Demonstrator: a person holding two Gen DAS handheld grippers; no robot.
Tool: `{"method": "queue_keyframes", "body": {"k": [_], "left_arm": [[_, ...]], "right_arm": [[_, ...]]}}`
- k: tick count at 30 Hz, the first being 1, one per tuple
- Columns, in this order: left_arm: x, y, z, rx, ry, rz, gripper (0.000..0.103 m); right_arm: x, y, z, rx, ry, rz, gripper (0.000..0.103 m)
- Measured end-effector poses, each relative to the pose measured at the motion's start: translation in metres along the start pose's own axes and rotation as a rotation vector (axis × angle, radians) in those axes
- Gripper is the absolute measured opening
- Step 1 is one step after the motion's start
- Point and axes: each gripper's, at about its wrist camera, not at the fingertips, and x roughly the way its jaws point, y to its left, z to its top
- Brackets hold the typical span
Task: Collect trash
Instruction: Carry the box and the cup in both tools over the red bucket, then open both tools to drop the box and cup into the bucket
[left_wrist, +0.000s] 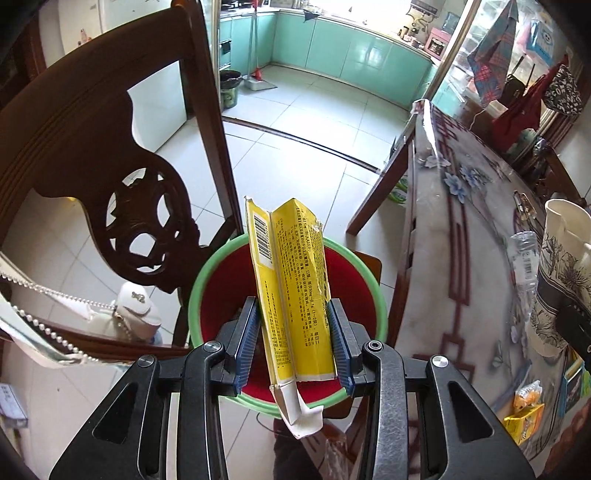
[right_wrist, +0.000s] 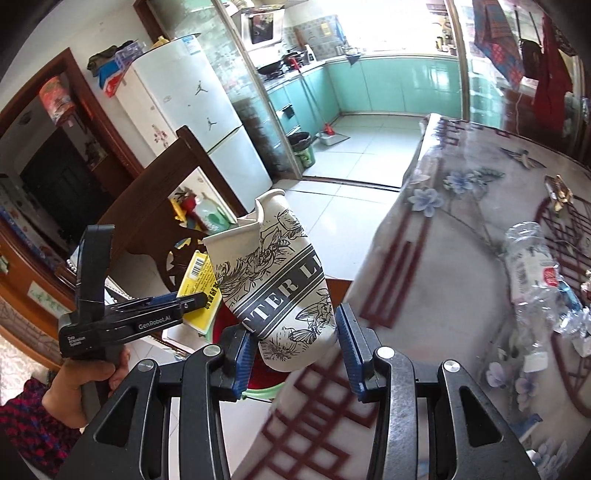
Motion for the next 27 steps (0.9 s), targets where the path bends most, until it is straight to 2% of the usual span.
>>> {"method": "queue_keyframes", "body": {"k": [13,25,27], "left_arm": [[0.016,0.027,-0.002,-0.025,0.033,0.049,0.036],[0.020,0.027,0.005,-0.002,0.029,0.053,0.036],[0.019,0.026,0.006,-0.009,0.018,0.049,0.039]], "right_arm": [[0.056,0.017,0.005,-0.015,0.113,0.059,0.039],[0.068,0.029,0.008,-0.059,0.120,0.053,0.039],[0.069,0.029,0.008,-0.062,0.118,0.054,0.039]]}}
